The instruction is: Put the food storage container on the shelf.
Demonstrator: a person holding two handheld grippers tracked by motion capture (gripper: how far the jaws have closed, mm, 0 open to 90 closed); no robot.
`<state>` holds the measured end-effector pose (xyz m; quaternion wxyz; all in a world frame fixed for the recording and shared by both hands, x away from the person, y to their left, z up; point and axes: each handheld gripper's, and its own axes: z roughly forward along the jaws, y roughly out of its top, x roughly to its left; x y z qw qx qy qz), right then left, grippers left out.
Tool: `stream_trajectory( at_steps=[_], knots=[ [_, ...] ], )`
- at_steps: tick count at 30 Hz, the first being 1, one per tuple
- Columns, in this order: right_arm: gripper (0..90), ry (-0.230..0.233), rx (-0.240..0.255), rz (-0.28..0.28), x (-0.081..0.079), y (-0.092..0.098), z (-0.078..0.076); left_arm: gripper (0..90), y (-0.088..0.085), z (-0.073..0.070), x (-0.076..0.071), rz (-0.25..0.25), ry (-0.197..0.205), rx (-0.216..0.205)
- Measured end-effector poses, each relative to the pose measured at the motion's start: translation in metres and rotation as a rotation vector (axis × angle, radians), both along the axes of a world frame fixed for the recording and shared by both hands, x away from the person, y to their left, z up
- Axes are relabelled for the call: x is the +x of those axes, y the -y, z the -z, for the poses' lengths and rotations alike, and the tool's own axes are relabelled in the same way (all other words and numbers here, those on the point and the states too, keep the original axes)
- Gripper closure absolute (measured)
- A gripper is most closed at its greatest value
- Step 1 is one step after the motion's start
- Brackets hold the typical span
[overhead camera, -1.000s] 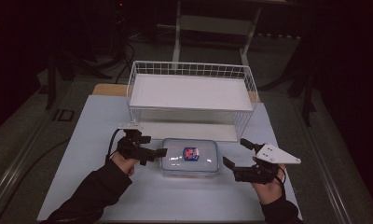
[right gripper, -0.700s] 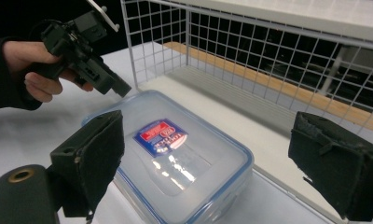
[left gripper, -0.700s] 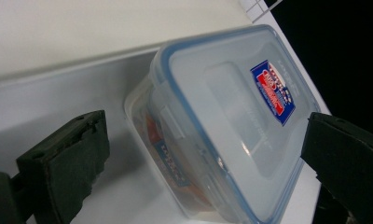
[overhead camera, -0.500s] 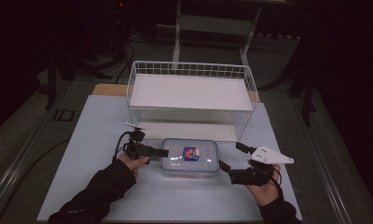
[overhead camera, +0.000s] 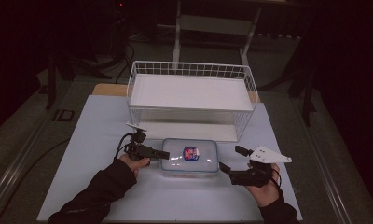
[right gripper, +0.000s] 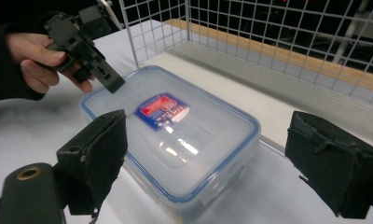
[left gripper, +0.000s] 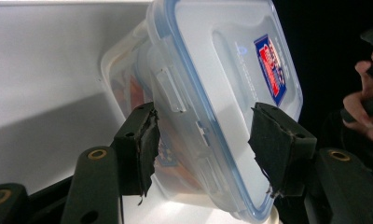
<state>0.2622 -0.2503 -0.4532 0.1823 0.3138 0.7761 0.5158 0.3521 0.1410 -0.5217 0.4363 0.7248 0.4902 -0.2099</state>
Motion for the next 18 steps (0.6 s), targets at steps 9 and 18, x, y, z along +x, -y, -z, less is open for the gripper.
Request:
stream_trajectory(
  at_steps=[9, 18],
  knots=[
    [17.4, -0.216, 0.046, 0.007, 0.022, 0.008, 0.025, 51.6, -0.002, -0.009, -0.012, 0.039, 0.052, -0.006],
    [25.0, -0.448, 0.114, -0.015, 0.044, 0.007, 0.045, 54.9, -0.002, -0.014, -0.026, 0.064, 0.124, 0.008]
  ],
)
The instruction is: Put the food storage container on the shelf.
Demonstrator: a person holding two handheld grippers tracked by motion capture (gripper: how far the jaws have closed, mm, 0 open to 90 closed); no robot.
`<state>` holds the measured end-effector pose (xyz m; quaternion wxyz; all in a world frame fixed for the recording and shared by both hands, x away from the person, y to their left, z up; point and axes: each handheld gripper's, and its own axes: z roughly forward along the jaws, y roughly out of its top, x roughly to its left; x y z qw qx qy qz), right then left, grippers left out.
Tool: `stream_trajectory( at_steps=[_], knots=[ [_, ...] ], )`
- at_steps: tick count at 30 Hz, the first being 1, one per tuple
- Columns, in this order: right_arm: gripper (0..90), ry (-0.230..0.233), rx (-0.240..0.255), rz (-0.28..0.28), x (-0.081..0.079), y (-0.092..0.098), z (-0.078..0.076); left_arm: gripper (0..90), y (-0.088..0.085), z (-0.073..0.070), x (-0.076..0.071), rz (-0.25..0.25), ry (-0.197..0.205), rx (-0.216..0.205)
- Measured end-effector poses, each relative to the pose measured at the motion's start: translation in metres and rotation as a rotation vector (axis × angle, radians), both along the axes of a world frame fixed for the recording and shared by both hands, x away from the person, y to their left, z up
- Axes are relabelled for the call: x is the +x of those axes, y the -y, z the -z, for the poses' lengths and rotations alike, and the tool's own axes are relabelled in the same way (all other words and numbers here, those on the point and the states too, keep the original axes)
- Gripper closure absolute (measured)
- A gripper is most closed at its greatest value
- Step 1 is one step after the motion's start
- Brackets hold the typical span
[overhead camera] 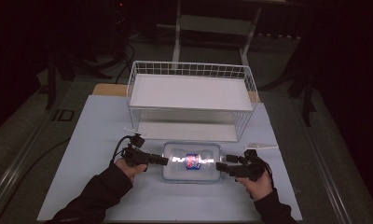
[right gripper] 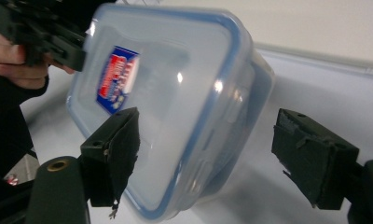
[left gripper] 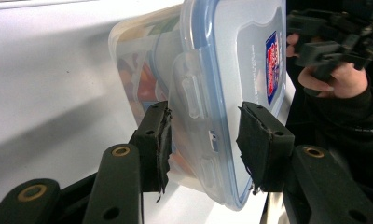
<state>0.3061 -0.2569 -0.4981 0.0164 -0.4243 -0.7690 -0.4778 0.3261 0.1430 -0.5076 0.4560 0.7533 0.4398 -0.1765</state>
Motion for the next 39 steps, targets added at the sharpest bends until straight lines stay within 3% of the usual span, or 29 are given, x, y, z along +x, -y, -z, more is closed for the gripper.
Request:
stream_trajectory(
  at_steps=[3, 5, 7, 8, 13, 22, 27, 34, 39],
  knots=[
    [29.0, -0.046, -0.002, -0.011, 0.001, -0.002, 0.007, 55.3, 0.000, 0.000, -0.003, 0.003, 0.015, 0.002],
    [34.7, -0.080, 0.032, -0.027, 0.002, -0.002, 0.009, 55.5, -0.001, 0.000, -0.004, 0.005, 0.015, -0.002],
    [37.2, -0.084, 0.037, -0.026, 0.002, -0.002, 0.009, 55.7, 0.000, 0.000, -0.004, 0.005, 0.017, -0.002],
    [43.8, -0.090, 0.053, -0.040, 0.002, -0.001, 0.007, 55.8, -0.001, 0.000, -0.005, 0.006, 0.020, -0.003],
    [46.2, -0.114, 0.063, -0.044, 0.001, 0.000, 0.006, 56.1, 0.000, -0.002, -0.009, 0.009, 0.037, 0.007],
    [48.5, -0.115, 0.048, -0.029, -0.005, -0.001, 0.001, 56.1, 0.004, -0.006, -0.021, -0.008, 0.099, 0.033],
    [48.9, -0.112, 0.058, -0.024, -0.005, 0.000, 0.000, 56.1, 0.005, -0.009, -0.022, -0.013, 0.112, 0.033],
    [48.9, -0.055, 0.075, -0.004, 0.006, 0.001, -0.015, 56.0, 0.004, -0.020, -0.012, -0.032, 0.157, 0.015],
    [48.8, -0.053, 0.089, 0.003, 0.022, 0.001, -0.016, 56.0, 0.006, -0.021, -0.001, -0.054, 0.175, 0.022]
  ],
)
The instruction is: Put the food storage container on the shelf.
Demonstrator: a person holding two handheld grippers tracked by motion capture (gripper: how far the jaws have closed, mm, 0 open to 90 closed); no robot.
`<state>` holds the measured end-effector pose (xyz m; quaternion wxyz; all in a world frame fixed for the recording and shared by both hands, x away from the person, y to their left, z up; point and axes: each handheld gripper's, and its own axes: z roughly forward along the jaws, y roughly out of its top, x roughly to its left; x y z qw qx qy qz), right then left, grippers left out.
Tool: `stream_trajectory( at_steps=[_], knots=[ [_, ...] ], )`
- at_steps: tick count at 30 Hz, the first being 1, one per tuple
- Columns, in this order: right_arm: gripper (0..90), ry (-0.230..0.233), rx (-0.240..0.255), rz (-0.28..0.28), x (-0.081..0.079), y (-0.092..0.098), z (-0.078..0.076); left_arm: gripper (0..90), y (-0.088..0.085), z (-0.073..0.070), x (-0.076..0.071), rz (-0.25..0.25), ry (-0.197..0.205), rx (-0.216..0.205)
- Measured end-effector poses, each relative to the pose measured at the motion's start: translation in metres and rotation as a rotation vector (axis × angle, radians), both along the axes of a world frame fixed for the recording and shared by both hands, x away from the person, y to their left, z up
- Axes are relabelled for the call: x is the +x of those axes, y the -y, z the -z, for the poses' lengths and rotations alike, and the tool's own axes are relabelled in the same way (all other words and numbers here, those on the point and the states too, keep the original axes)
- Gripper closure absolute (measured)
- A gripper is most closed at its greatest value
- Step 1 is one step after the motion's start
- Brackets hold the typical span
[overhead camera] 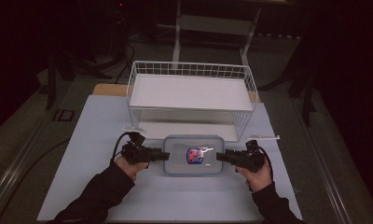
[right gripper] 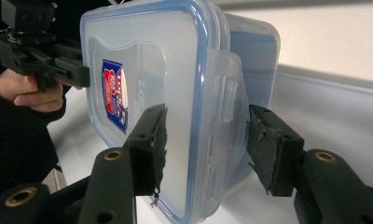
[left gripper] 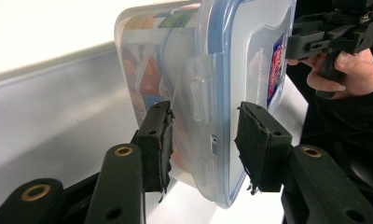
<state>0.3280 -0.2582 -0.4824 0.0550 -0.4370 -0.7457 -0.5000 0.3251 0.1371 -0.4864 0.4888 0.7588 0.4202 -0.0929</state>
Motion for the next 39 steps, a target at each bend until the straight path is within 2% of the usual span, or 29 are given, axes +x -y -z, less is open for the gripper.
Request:
stream_trajectory(
  at_steps=[2, 6, 14, 22, 25, 28, 30, 34, 39],
  knots=[
    [48.7, 0.002, 0.004, 0.005, 0.007, 0.000, 0.000, 56.0, 0.000, -0.001, 0.005, -0.008, 0.010, 0.002],
    [48.5, -0.006, 0.018, 0.017, 0.021, -0.002, 0.003, 55.9, 0.000, 0.001, 0.016, -0.029, 0.004, -0.002],
    [48.5, -0.002, 0.020, 0.022, 0.046, -0.005, 0.001, 55.9, -0.002, -0.001, 0.037, -0.071, 0.033, -0.023],
    [48.2, 0.012, 0.005, 0.038, 0.068, -0.006, 0.004, 55.2, 0.002, 0.008, 0.052, -0.104, 0.041, -0.022],
    [48.2, 0.025, -0.005, 0.049, 0.072, -0.006, 0.005, 54.6, 0.004, 0.010, 0.058, -0.106, 0.066, -0.002],
    [48.1, 0.023, -0.010, 0.059, 0.074, -0.007, 0.009, 54.1, 0.006, 0.014, 0.062, -0.118, 0.064, 0.007],
    [48.1, 0.014, -0.013, 0.067, 0.076, -0.007, 0.012, 53.7, 0.008, 0.018, 0.065, -0.121, 0.060, 0.004],
    [48.0, 0.028, -0.019, 0.083, 0.077, -0.007, 0.014, 53.0, 0.009, 0.019, 0.069, -0.129, 0.062, -0.015],
    [47.6, 0.033, -0.021, 0.084, 0.079, -0.007, 0.014, 51.7, 0.009, 0.022, 0.068, -0.139, 0.104, -0.026]
  ],
)
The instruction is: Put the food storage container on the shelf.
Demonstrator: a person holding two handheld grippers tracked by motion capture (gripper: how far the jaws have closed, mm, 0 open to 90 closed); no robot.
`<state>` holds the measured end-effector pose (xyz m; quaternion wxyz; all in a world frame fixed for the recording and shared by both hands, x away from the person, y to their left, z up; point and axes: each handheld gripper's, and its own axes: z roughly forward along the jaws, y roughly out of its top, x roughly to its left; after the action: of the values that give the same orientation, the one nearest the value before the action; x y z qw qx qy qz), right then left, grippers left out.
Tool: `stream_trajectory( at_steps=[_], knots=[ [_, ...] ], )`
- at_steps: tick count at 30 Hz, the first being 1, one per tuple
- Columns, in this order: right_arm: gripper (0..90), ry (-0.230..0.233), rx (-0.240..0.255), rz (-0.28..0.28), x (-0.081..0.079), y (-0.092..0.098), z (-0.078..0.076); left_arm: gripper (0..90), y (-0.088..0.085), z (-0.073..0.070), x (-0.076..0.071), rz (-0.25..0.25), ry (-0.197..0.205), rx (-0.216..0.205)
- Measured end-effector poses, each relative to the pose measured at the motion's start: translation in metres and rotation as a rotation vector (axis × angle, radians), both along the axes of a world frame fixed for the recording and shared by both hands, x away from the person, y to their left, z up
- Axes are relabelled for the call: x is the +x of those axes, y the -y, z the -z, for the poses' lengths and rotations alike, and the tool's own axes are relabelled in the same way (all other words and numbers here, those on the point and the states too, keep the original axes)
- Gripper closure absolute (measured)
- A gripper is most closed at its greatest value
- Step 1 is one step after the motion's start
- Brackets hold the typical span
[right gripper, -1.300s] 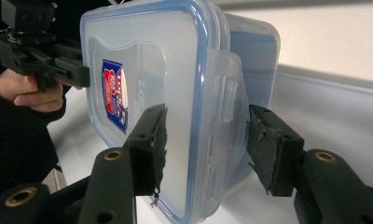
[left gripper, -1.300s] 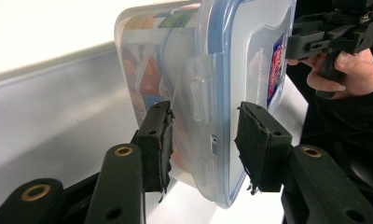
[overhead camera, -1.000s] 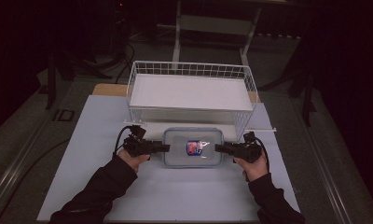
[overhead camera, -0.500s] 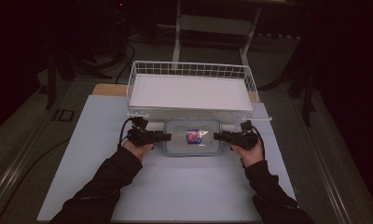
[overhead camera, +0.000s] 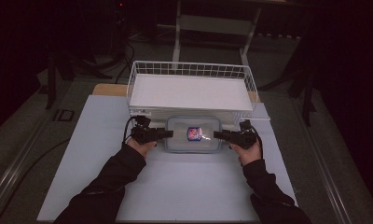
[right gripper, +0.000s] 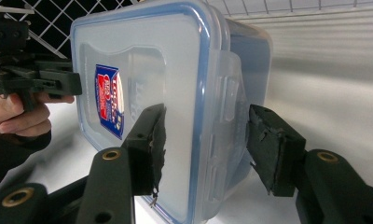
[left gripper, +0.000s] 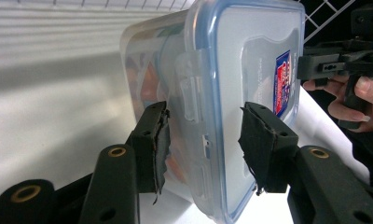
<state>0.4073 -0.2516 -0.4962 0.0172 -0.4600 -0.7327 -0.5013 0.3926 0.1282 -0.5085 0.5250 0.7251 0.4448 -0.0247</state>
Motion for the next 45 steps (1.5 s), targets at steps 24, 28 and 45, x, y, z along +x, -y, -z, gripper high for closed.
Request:
stream_trajectory(
  at_steps=[24, 28, 45],
  knots=[
    [39.3, 0.094, -0.096, 0.141, -0.002, -0.015, -0.007, 37.9, 0.007, 0.001, 0.008, -0.136, 0.130, 0.061],
    [37.7, 0.111, -0.087, 0.134, -0.007, -0.013, -0.008, 31.1, 0.006, -0.001, 0.004, -0.117, 0.143, 0.052],
    [42.1, 0.176, -0.060, -0.007, -0.062, -0.034, -0.030, 2.2, -0.013, -0.026, -0.037, -0.015, 0.156, 0.044]
  ],
)
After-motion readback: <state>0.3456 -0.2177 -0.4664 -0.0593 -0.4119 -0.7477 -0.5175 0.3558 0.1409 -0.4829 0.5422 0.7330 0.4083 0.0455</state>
